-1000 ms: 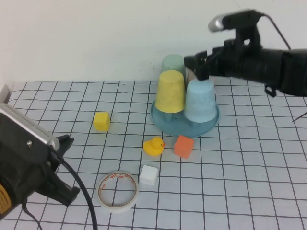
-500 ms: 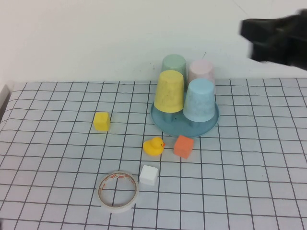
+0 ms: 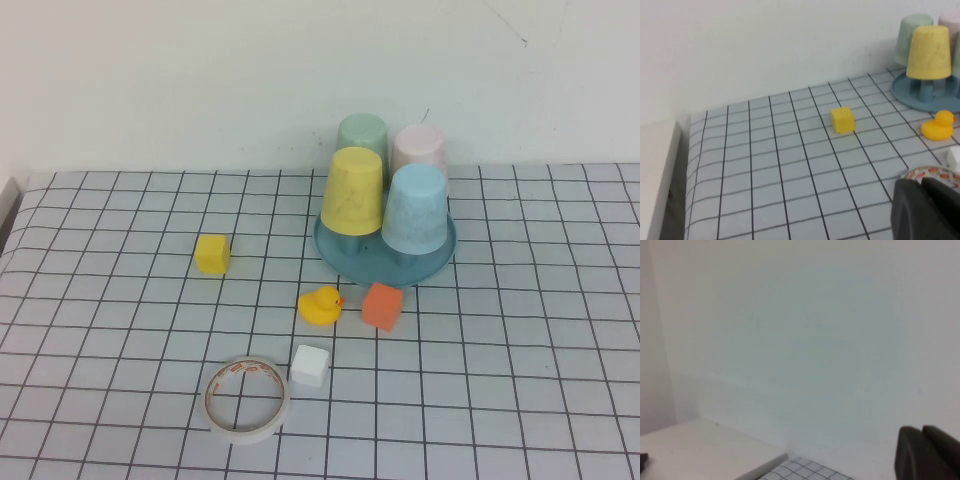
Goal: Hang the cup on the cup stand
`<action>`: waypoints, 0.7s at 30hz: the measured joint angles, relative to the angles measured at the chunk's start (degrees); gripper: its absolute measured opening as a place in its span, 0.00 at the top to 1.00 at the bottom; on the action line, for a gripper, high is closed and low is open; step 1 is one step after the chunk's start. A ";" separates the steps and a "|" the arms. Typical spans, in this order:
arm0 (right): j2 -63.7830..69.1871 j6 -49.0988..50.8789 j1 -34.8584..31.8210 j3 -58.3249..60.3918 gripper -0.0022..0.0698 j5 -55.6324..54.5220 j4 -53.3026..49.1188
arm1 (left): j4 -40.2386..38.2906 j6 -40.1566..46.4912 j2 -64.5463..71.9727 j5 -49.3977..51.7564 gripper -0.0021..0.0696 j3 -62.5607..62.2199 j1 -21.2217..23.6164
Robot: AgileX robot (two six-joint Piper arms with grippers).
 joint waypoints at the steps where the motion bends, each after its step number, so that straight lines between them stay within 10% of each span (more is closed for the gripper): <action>1: -2.08 0.80 0.00 1.24 0.97 0.40 0.00 | -0.12 0.16 -0.13 0.57 0.97 0.00 0.00; 21: -8.95 4.87 0.00 7.09 0.97 -0.84 -0.18 | -0.73 0.30 -0.12 1.55 0.97 0.00 0.00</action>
